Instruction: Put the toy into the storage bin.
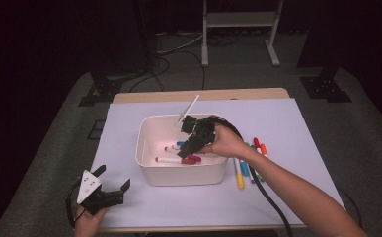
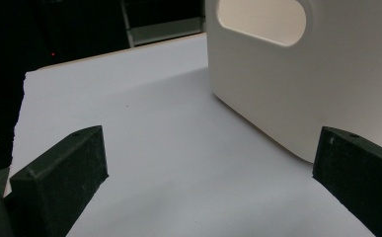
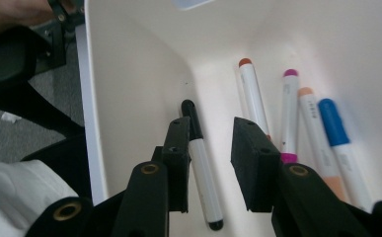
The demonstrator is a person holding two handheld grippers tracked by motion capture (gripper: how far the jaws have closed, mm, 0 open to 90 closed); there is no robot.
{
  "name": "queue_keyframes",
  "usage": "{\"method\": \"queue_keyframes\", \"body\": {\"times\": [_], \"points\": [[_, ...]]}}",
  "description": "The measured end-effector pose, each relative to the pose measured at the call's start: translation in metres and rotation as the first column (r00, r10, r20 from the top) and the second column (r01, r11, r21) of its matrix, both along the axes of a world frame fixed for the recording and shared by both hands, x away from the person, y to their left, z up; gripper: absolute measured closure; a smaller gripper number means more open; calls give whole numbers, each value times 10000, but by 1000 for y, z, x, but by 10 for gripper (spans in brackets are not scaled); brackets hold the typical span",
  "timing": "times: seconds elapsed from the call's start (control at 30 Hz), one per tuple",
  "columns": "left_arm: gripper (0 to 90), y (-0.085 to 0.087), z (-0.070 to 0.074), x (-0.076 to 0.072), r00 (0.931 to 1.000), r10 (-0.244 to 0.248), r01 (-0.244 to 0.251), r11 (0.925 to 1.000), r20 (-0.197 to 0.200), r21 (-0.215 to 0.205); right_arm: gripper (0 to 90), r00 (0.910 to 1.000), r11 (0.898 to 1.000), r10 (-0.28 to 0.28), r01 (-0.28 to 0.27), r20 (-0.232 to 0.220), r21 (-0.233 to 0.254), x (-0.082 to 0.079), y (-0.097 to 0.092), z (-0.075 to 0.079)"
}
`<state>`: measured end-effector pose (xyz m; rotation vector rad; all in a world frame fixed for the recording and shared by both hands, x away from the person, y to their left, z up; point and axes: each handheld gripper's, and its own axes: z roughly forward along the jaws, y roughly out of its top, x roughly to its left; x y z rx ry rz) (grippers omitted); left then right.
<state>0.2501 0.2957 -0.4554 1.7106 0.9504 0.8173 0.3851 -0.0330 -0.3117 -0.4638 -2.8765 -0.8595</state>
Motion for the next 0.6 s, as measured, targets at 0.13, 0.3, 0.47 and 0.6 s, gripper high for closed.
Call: {"method": "queue_keyframes", "body": {"times": [0.13, 0.3, 0.47, 0.6], "points": [[0, 0, 0, 0, 10000, 12, -12, 10000, 13, -17, 649, 9984, 9974, -522, 510, 230, 505, -1, -24, 18], [0, 0, 0, 0, 10000, 23, -23, 10000, 21, -1, 623, 9935, 9914, -1011, 962, 520, 882, -2, -50, 31], [0, 0, 0, 0, 10000, 29, -29, 10000, 10, 4, 597, 9850, 9828, -1533, 1436, 796, 1158, -4, -79, 42], [0, 0, 0, 0, 10000, 37, -37, 10000, 22, 7, 583, 9757, 9731, -2026, 1910, 838, 1287, -5, -102, 46]]}}
